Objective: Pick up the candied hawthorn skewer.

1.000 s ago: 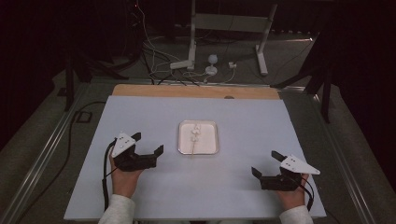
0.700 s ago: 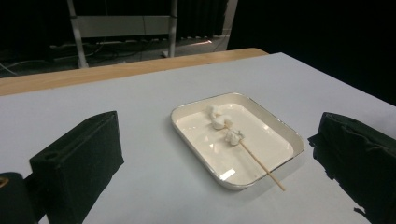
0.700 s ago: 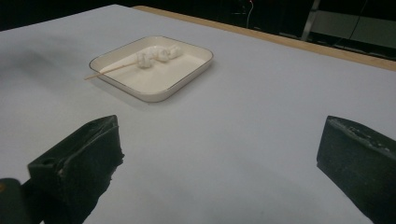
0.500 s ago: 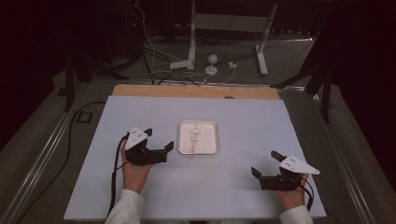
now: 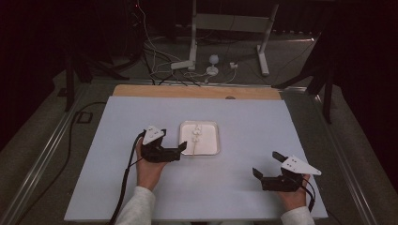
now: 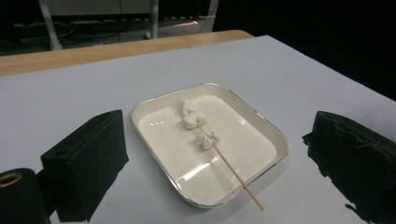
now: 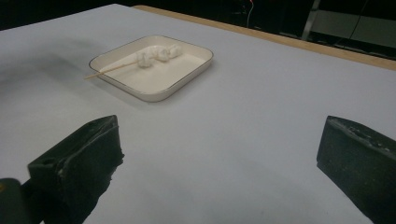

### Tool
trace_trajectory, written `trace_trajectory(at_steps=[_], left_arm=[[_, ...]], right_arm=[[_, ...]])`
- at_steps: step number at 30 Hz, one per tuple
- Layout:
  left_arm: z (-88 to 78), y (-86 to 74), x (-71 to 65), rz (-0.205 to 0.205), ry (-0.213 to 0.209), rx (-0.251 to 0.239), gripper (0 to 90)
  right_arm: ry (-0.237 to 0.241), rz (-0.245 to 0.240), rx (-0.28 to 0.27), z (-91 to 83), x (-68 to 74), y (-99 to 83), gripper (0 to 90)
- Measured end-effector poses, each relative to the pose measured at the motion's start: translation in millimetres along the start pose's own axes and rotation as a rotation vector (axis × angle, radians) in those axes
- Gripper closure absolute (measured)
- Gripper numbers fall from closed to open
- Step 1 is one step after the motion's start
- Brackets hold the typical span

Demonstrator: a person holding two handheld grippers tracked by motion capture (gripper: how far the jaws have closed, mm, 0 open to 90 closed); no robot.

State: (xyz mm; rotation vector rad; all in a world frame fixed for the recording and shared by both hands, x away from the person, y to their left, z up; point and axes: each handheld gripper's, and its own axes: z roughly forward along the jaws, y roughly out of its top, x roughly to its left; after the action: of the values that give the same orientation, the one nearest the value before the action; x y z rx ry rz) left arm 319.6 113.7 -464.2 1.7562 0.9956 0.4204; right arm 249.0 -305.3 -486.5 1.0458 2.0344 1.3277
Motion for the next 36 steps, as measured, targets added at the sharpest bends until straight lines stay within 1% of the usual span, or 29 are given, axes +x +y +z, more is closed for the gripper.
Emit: trace_trajectory(at_steps=[7,10,18,24,26,27,28,29,30,32,34,35,36], left_arm=[[16.2,-3.6,-5.9,-0.004,-0.014,0.04,6.0],[21.9,-5.1,-8.0,-0.006,-0.013,0.058,6.1],[37.1,-8.6,-12.0,-0.027,-0.028,0.102,6.1],[47.5,-10.9,-13.1,-0.044,-0.023,0.151,6.5],[50.7,-11.7,-14.0,-0.045,-0.014,0.17,7.5],[52.3,-12.3,-14.3,-0.046,-0.011,0.177,8.6],[53.6,-12.9,-14.6,-0.043,-0.005,0.186,13.1],[54.8,-13.7,-14.9,-0.045,-0.005,0.189,13.1],[56.2,-14.5,-15.3,-0.047,-0.007,0.195,17.5],[58.8,-16.1,-15.9,-0.044,-0.001,0.214,19.3],[61.3,-17.6,-16.2,-0.043,-0.004,0.231,27.9],[62.8,-18.5,-16.7,-0.044,-0.003,0.241,37.8],[64.4,-19.2,-16.9,-0.045,0.005,0.255,41.4]], right_arm=[[-0.001,0.0,0.002,0.2,-0.2,-0.2,0.0],[0.0,0.0,0.002,0.2,-0.2,-0.2,0.0],[0.001,-0.002,0.006,0.6,0.2,-0.4,0.0],[0.001,-0.001,0.006,0.6,0.0,-0.4,0.0],[0.001,-0.002,0.006,0.5,0.0,-0.4,0.0],[0.001,-0.002,0.006,0.5,0.0,-0.4,0.0],[0.001,-0.003,0.007,0.5,-0.1,-0.4,0.0],[0.001,-0.003,0.007,0.5,-0.1,-0.4,0.0],[0.001,-0.002,0.007,0.4,0.0,-0.4,0.0],[0.001,-0.001,0.007,0.3,0.0,-0.4,0.0],[0.001,-0.002,0.007,0.4,-0.1,-0.4,0.0],[0.001,-0.003,0.007,0.5,0.0,-0.5,0.0],[0.002,-0.003,0.007,0.5,0.0,-0.4,0.0]])
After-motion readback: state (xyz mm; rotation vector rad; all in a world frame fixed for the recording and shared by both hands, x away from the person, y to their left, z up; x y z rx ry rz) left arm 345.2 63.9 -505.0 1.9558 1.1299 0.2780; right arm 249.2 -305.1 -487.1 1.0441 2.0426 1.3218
